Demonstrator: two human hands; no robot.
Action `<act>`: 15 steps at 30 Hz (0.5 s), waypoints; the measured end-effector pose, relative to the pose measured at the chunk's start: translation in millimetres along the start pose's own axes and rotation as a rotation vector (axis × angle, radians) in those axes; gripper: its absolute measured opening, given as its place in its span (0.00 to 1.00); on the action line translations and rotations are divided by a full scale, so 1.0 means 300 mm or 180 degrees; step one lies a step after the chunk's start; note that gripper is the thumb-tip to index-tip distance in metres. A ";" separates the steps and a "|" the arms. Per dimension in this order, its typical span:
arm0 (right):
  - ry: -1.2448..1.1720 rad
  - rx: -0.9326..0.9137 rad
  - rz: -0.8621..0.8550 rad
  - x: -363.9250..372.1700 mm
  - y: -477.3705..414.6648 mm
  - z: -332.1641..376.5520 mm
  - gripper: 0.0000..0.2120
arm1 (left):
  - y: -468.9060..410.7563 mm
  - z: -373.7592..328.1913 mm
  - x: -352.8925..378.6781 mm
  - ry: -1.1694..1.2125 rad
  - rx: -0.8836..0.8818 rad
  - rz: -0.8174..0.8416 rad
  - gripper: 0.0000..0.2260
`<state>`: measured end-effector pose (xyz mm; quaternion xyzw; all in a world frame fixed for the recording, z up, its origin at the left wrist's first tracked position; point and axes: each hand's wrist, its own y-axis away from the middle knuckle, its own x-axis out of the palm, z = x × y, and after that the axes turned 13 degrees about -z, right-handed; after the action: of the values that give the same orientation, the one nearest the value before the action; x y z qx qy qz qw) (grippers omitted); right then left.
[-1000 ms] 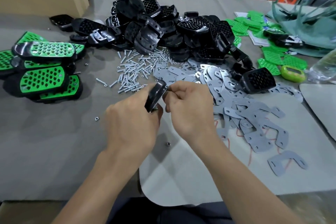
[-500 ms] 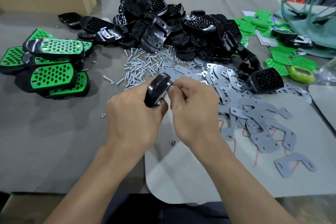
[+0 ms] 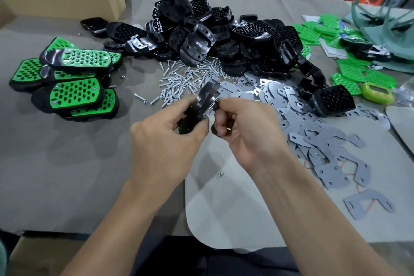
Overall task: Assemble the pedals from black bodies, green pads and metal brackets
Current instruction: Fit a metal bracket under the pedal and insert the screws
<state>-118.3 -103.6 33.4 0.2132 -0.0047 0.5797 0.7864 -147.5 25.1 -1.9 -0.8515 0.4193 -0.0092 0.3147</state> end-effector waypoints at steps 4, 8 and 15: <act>-0.0156 0.0007 0.0024 0.013 0.013 -0.011 0.16 | 0.005 0.013 0.007 0.0061 -0.0258 0.0032 0.16; 0.1088 -0.1075 -0.0055 -0.010 0.034 -0.032 0.09 | -0.009 0.033 0.000 -0.0054 -0.0122 0.0023 0.06; 0.1882 -0.2245 -0.0111 -0.016 0.060 -0.035 0.06 | -0.005 0.004 -0.011 -0.0278 -0.0004 0.0005 0.08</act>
<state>-138.9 -100.2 28.5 -0.2419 0.0265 0.5653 0.7882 -148.2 29.0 -1.2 -0.8510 0.4059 0.0285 0.3321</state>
